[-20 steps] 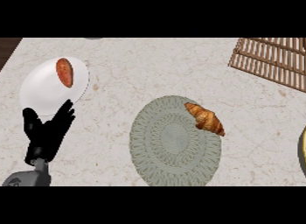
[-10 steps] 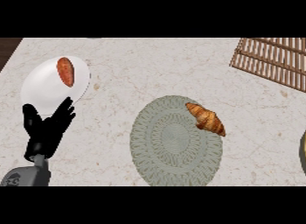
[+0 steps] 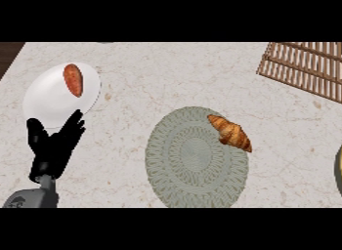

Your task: Pick the lemon from the placemat and place it in the tiered shelf

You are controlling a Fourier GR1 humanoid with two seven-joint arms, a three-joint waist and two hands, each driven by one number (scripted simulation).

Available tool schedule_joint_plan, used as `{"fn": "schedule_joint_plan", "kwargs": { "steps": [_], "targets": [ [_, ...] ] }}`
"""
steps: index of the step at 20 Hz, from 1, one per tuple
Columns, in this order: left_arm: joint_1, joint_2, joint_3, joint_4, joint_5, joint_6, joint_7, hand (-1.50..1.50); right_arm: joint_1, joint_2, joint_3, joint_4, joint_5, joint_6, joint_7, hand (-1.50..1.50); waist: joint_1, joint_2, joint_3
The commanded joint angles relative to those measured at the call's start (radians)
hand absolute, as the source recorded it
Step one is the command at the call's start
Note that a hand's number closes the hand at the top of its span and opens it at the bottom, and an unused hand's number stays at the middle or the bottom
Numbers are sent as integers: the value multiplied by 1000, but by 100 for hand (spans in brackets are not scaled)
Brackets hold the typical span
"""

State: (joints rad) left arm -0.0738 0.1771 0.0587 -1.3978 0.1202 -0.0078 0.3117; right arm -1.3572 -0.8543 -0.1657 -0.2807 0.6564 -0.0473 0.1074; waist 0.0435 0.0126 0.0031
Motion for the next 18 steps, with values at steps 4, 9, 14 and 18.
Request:
{"fn": "schedule_joint_plan", "kwargs": {
  "steps": [4, 9, 14, 18],
  "targets": [
    [23, 6, 7, 7, 2, -7, 15, 0, -24, 0, -123, 18, -98, -90, 48, -150, -9, -1, -2],
    [0, -15, 8, 69, -5, -4, -22, 0, -43, -4, -240, 23, -212, -106, 19, -150, -13, 3, -2],
    [46, 14, 26, 33, 8, -35, -44, 0, -39, -17, -331, 23, -300, -126, 12, -150, -10, -1, -2],
    [0, -19, 8, 89, -21, -4, -50, 0, -71, -83, -348, -1, -300, -210, 39, -150, -18, 2, -3]
  ]
}}
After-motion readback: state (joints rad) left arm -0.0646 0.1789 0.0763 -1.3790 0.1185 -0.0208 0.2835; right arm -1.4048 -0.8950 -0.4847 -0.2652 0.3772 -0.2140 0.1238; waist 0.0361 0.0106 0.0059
